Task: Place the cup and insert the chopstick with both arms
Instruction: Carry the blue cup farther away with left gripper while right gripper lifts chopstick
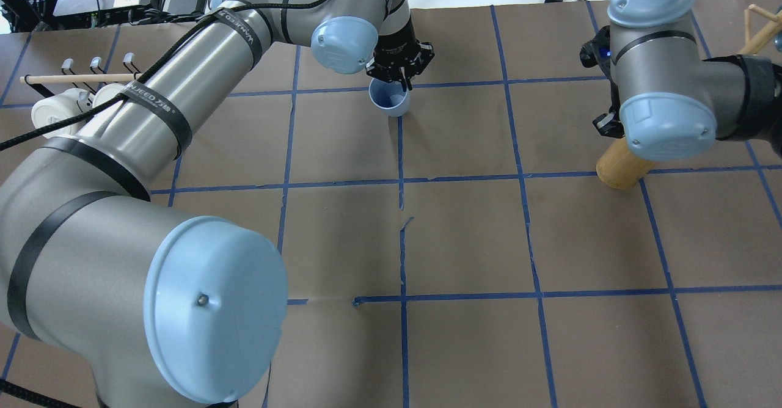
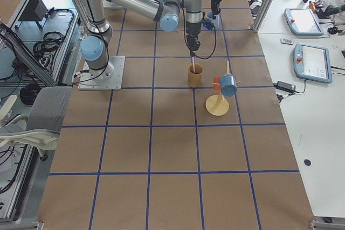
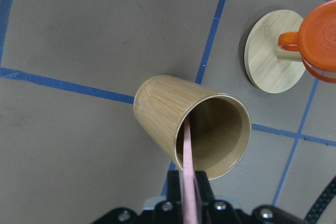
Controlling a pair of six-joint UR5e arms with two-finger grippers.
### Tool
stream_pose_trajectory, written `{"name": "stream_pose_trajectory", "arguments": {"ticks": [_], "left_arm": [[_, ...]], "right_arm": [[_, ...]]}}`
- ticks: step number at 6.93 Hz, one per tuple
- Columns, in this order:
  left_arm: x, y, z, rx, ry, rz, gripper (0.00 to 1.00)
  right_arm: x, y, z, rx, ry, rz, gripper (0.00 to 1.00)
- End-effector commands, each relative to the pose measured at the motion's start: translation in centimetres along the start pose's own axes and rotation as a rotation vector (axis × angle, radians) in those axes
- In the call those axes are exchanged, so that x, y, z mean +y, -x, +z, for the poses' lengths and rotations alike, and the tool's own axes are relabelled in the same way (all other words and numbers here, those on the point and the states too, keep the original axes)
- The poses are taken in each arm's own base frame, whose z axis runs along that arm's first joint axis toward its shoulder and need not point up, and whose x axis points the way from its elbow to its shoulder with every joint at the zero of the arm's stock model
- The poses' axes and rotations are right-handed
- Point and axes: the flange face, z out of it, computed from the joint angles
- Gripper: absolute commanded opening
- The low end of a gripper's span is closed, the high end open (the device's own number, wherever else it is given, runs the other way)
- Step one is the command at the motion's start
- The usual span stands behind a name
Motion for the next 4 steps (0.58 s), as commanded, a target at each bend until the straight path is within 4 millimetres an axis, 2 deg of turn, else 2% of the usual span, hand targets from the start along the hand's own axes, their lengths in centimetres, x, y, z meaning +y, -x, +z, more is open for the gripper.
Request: {"name": "stream_pose_trajectory", "arguments": {"ticks": [1, 2, 3, 4], "left_arm": [[-0.1, -0.2, 0.1, 0.002, 0.000, -0.006, 1.00], [0.0, -0.3, -1.2, 0.010, -0.015, -0.001, 1.00], [0.5, 0.1, -3.8, 0.008, -0.012, 0.003, 1.00], [1.5, 1.1, -6.8, -0.010, 0.015, 0.025, 1.00]], "right_arm": [[-0.4, -0.5, -0.9, 0.005, -0.011, -0.010, 0.12], [-0.4, -0.6, -0.9, 0.009, -0.009, -0.013, 0.07], [-0.4, -0.8, -1.3, 0.013, -0.015, -0.011, 0.06], [-0.9, -1.9, -3.4, 0.017, -0.036, -0.006, 0.06]]}}
